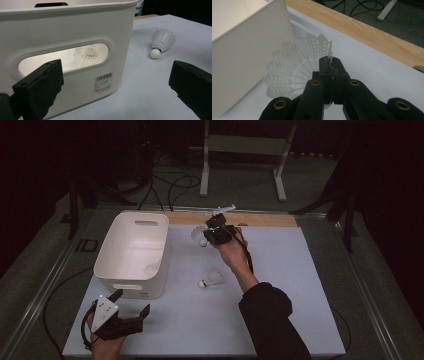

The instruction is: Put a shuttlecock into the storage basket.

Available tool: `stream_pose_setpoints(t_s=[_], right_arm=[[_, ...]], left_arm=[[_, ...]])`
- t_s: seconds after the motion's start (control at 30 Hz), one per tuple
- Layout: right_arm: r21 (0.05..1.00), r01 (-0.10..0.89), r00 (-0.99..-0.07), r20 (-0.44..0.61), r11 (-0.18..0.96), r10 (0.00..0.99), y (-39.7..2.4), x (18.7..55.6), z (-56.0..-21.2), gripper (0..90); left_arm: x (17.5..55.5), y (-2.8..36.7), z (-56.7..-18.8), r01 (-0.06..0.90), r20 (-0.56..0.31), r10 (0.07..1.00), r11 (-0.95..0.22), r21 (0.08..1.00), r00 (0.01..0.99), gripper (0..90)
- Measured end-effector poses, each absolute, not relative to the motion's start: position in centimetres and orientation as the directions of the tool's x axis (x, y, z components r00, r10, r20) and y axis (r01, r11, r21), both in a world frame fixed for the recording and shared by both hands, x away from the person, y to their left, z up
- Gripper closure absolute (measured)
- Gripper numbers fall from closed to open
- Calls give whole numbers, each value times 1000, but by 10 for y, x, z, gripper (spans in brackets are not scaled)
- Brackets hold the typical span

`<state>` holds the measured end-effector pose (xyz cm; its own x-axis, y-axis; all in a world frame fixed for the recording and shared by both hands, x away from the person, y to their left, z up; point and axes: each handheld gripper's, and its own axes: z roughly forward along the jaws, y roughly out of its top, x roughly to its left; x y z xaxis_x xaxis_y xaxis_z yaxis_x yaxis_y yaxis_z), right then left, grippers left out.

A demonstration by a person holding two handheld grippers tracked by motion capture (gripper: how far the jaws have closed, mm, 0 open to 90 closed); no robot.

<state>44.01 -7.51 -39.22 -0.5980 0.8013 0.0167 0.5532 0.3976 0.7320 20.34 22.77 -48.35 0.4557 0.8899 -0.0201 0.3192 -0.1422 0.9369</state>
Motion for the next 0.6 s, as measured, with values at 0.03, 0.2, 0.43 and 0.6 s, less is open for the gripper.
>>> stream_pose_setpoints(t_s=[0.03, 0.2, 0.43, 0.6], right_arm=[[733, 553, -598, 19, 395, 801, -75, 440, -391, 889], [740, 549, -599, 25, 388, 800, -75, 440, -388, 889], [748, 543, -604, 33, 381, 796, -75, 439, -384, 889], [755, 536, -607, 34, 377, 794, -73, 438, -379, 889]], left_arm=[[203, 228, -484, 319, -20, 890, -142, 937, 456, 3], [203, 228, -484, 319, -21, 890, -141, 937, 455, 3], [203, 228, -484, 319, -20, 890, -142, 937, 455, 3], [203, 228, -484, 317, -24, 891, -136, 938, 454, 3]])
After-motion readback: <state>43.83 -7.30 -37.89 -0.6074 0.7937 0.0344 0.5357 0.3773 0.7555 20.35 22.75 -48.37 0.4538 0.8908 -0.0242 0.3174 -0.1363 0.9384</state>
